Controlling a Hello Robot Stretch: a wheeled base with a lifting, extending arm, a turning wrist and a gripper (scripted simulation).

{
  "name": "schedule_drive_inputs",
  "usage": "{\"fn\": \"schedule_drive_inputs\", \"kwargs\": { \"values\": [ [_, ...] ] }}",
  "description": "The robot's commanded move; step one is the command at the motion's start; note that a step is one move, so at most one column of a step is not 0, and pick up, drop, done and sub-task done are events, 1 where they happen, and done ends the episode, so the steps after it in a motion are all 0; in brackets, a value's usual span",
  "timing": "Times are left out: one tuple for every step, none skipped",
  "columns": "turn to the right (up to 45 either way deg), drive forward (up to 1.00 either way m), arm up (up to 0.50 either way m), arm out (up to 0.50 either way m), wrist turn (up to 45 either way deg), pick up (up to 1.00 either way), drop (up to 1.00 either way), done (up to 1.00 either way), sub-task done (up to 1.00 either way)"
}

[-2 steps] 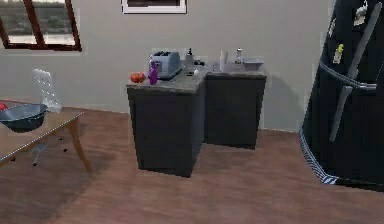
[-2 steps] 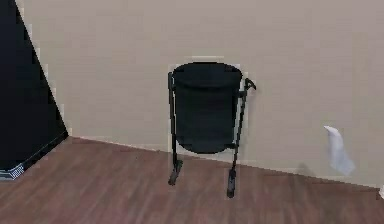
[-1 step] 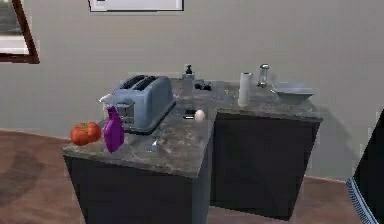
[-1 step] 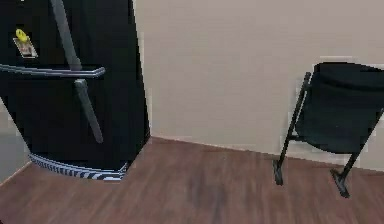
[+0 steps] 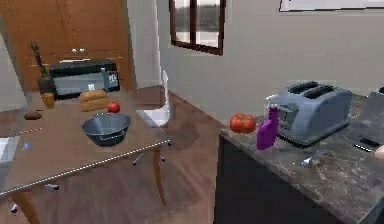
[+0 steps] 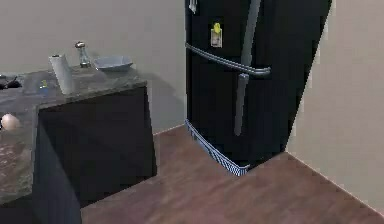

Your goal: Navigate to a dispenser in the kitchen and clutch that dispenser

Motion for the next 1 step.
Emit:
{"fn": "schedule_drive_inputs", "kwargs": {
  "values": [
    [-45.0, 0.0, 0.0, 0.0, 0.0, 0.0, 0.0, 0.0, 0.0]
  ]
}}
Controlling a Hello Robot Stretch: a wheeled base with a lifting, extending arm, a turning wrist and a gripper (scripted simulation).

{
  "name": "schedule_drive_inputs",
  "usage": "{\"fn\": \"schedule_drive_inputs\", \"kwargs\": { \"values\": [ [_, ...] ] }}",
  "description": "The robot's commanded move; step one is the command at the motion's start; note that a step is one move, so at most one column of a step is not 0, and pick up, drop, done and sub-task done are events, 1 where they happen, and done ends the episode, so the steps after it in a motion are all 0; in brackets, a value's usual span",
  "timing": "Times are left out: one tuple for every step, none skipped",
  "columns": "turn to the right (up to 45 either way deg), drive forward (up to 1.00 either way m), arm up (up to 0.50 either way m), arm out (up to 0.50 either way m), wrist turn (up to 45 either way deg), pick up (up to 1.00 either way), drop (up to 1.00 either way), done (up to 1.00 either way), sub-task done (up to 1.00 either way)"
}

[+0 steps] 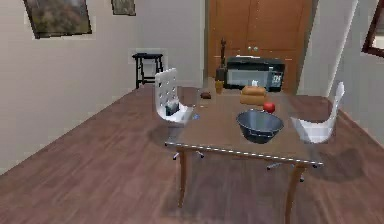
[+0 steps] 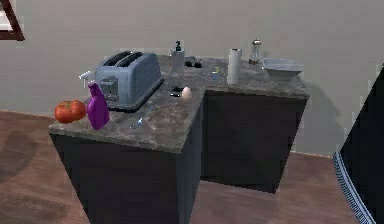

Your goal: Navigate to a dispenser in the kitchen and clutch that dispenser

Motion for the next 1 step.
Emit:
{"fn": "schedule_drive_inputs", "kwargs": {
  "values": [
    [-21.0, 0.0, 0.0, 0.0, 0.0, 0.0, 0.0, 0.0, 0.0]
  ]
}}
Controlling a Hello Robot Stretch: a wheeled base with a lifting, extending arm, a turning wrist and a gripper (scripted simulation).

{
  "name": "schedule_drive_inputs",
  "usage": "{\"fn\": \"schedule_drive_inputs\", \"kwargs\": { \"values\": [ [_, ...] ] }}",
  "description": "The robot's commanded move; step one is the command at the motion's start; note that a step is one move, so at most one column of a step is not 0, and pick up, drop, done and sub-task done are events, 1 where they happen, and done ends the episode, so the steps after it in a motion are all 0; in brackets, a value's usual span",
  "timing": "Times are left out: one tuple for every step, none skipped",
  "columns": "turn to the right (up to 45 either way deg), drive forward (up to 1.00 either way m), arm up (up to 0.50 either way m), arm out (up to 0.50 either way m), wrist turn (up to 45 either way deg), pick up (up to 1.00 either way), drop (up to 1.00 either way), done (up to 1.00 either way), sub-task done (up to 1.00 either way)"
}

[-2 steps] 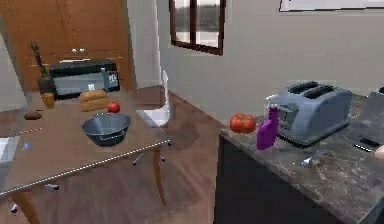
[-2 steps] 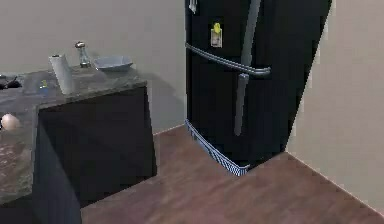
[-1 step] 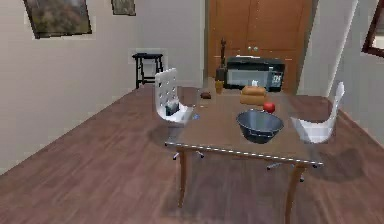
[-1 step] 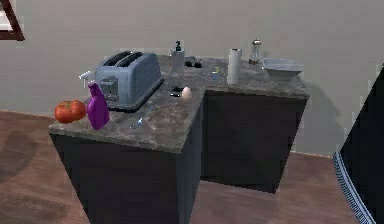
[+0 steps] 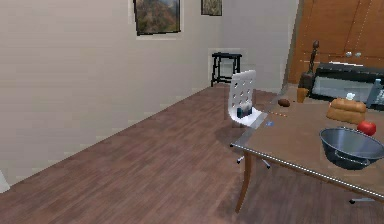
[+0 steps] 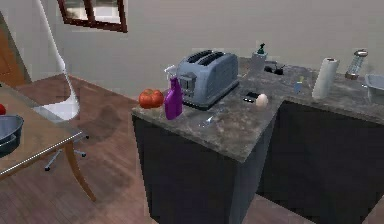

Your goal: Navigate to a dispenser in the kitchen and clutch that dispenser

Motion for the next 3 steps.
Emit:
{"fn": "schedule_drive_inputs", "kwargs": {
  "values": [
    [0.0, 0.0, 0.5, 0.0, 0.0, 0.0, 0.0, 0.0, 0.0],
    [0.0, 0.0, 0.38, 0.0, 0.0, 0.0, 0.0, 0.0, 0.0],
    [0.0, 0.0, 0.0, 0.48, 0.0, 0.0, 0.0, 0.0, 0.0]
  ]
}}
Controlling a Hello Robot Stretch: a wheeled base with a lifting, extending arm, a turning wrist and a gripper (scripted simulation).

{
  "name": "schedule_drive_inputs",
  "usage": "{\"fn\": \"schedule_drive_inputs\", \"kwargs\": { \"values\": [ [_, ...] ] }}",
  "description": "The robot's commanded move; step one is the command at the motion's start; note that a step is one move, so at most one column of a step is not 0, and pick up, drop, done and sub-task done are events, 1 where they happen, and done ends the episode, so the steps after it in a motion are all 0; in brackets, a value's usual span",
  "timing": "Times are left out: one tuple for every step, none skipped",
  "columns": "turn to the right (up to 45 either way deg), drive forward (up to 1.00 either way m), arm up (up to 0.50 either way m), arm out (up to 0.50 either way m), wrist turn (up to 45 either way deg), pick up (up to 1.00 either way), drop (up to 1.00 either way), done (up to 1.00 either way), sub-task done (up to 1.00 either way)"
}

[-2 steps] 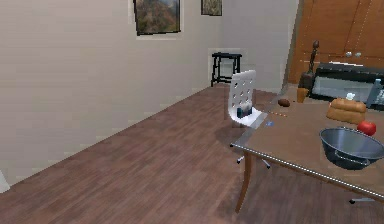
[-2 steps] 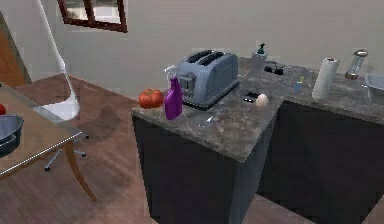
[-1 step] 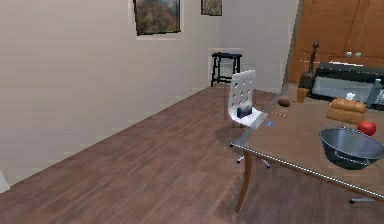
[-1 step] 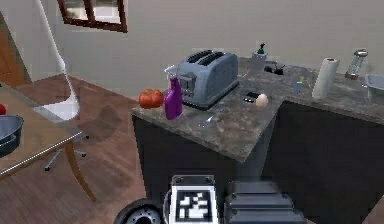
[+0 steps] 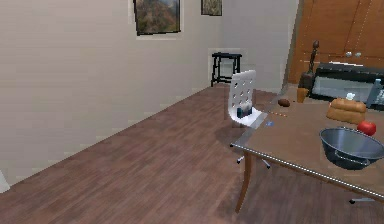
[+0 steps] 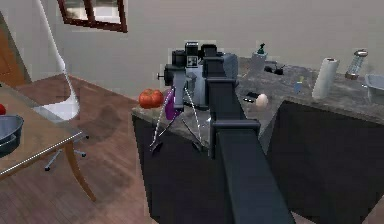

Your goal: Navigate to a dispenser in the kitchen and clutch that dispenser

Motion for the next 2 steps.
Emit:
{"fn": "schedule_drive_inputs", "kwargs": {
  "values": [
    [0.0, 0.0, 0.0, 0.0, 45.0, 0.0, 0.0, 0.0, 0.0],
    [0.0, 0.0, 0.0, 0.0, 45.0, 0.0, 0.0, 0.0, 0.0]
  ]
}}
